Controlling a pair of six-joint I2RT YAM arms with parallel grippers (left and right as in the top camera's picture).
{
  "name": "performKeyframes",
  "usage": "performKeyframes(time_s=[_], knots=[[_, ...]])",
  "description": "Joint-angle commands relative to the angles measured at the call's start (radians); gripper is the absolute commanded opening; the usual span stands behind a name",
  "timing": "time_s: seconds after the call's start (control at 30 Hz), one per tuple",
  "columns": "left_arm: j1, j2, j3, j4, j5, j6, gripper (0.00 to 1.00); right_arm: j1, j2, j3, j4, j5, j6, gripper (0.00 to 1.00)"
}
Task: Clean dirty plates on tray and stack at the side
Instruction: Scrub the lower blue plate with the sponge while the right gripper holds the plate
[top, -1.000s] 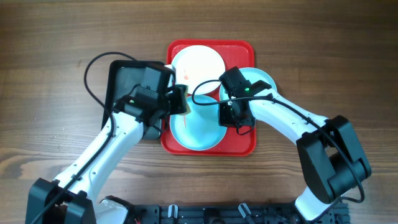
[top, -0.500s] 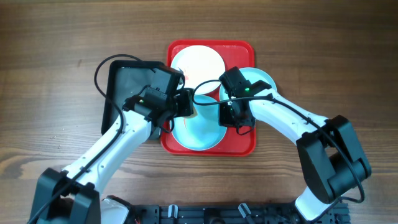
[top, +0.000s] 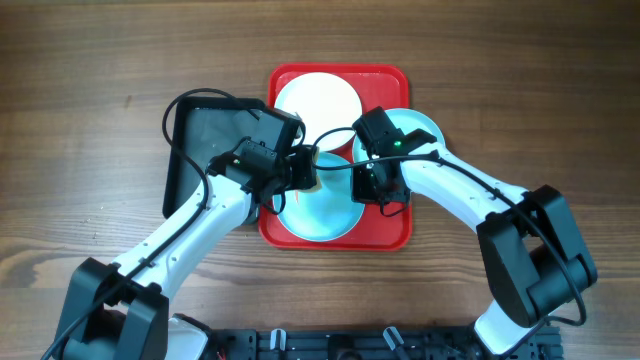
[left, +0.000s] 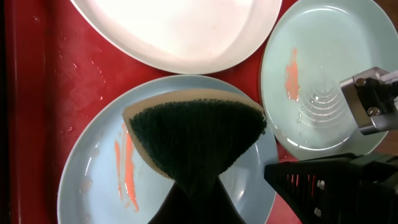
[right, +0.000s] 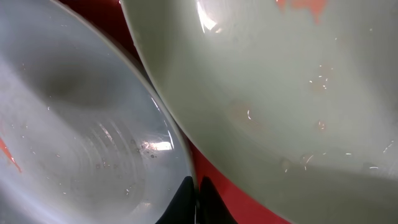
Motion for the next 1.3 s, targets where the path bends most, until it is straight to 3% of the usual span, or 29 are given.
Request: performKeyframes(time_s=[0.0,0.13,0.27,0.63,0.77,0.93,1.27], knots=[[-0.006,0.006,0.005,0.007,-0.031,-0.013,0.04,-0.005,0.015,-0.003,0.006,-0.003,0.011,0.04],[-0.006,0.006,0.005,-0.005,-0.046,-0.013,0.04,-0.005,0.015,-0.003,0.007,-0.003,0.011,0.04],[-0.006,0.008,0.005,-0.023,-0.153,-0.013,0.04,-0.005,0.015,-0.003,0.010,-0.002,0.011,0.04],[-0.005,0.100,0.008,-0.029,-0.155,-0.001,0.04,-0.005,0.015,-0.003,0.008,-0.002,0.011,0.04],[-0.004,0.100,0.088,-0.148,-0.152,0.091,0.04,-0.005,0.015,-0.003,0.009,-0.002,0.011,0.04],[-0.003,0.110,0.202,-0.297,-0.151,0.120,0.04,-0.005,0.015,-0.003,0.009,-0.002,0.011,0.04],[-0.004,0.214,0.218,-0.304,-0.153,0.119,0.04,-0.005,0.015,-0.003,0.009,-0.002,0.011,0.04]])
